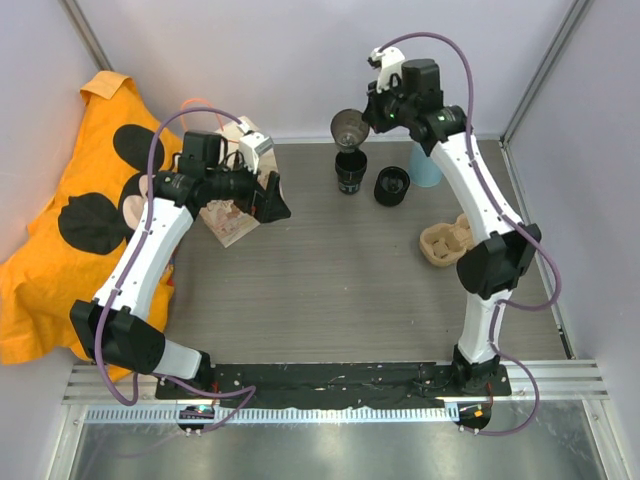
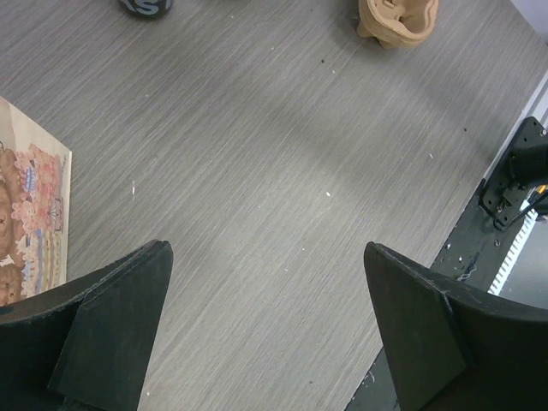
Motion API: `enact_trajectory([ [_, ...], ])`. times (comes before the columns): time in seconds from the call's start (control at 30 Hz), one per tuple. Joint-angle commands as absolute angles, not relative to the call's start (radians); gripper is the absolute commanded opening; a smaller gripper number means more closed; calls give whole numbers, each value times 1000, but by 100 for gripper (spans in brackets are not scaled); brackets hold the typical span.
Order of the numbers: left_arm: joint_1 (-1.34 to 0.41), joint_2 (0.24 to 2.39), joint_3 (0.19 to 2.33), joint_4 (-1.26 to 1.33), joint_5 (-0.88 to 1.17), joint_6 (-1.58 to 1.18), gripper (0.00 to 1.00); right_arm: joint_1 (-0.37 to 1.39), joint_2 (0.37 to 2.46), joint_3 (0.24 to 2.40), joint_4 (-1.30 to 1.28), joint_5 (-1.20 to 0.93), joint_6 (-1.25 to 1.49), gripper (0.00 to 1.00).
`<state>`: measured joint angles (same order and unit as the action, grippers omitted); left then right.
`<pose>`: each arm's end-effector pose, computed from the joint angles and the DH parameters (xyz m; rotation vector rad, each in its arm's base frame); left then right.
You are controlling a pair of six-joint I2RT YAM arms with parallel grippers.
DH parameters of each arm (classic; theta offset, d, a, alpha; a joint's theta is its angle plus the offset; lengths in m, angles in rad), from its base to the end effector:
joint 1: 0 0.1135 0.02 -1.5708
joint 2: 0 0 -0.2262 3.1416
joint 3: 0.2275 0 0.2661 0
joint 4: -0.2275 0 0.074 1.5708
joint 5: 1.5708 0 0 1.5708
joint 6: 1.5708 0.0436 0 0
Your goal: Pack the takeout coffee
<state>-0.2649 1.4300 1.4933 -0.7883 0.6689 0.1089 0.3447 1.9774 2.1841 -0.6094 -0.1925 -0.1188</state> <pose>0.3058 -0.1110 0.3420 0.7527 2.1141 -0.8459 0.4285 0.1627 0.3874 -0.5769 1.8952 0.3369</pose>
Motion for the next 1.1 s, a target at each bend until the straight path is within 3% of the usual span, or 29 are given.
enact_trajectory([
  [0.0,-250,1422,1485,-718,664,74,100,341,1836,2168,-641,-307,-89,1],
  [0.33,-210,1396,1453,-687,681,44,100,347,1675,1913,-715,-489,-124,1],
  [0.73,-199,1371,1476,-752,686,116,100,517,1650,1574,-588,-472,-170,1],
  [1.07,-167,1328,1569,-938,791,259,100,569,1813,1612,-433,-428,-94,1],
])
